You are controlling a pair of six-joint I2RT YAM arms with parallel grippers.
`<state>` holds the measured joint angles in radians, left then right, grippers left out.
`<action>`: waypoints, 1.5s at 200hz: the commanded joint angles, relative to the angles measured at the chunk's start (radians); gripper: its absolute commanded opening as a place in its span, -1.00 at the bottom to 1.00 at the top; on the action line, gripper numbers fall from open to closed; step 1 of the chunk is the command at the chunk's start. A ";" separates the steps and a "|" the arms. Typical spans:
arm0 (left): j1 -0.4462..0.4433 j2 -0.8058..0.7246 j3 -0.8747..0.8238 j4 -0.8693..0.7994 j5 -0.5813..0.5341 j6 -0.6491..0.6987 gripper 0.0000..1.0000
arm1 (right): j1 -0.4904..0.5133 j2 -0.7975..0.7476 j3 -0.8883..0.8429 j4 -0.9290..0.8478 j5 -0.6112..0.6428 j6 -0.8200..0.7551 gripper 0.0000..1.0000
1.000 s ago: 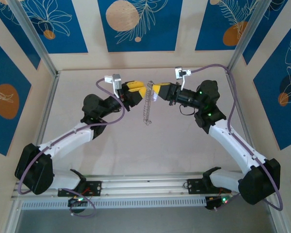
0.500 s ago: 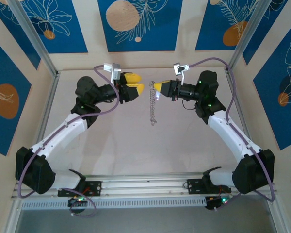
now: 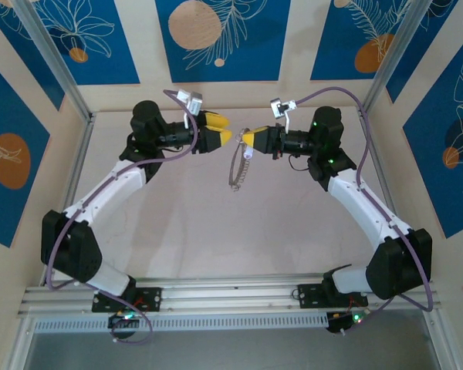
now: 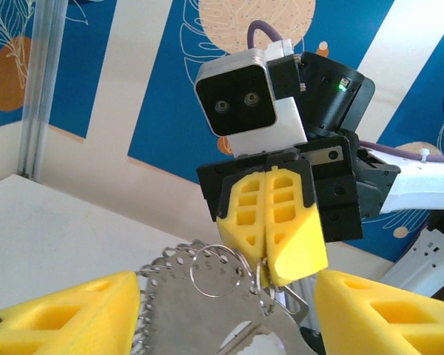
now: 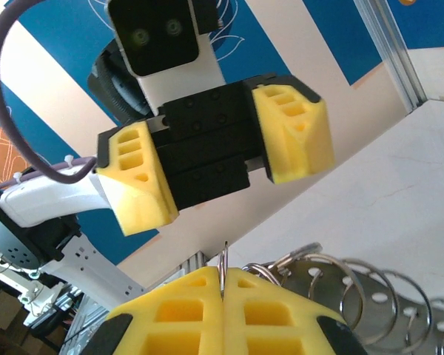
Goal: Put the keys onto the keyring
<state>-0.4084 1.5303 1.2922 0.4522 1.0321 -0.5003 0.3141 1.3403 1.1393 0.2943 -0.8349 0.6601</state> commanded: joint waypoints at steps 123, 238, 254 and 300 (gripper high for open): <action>0.009 0.101 0.045 0.203 0.157 -0.210 -0.09 | -0.003 0.059 0.060 0.051 -0.004 0.012 -1.00; -0.016 0.118 0.055 0.113 0.155 -0.149 -0.10 | -0.001 0.067 0.061 0.073 0.006 0.034 -1.00; -0.021 0.118 0.054 0.099 0.154 -0.134 -0.13 | -0.001 0.069 0.063 0.075 0.006 0.035 -1.00; -0.028 0.123 0.059 0.086 0.155 -0.121 -0.30 | 0.001 0.073 0.062 0.075 0.010 0.035 -1.00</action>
<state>-0.4259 1.6417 1.3308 0.5457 1.1568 -0.6483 0.3138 1.4101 1.1656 0.3355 -0.8375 0.6842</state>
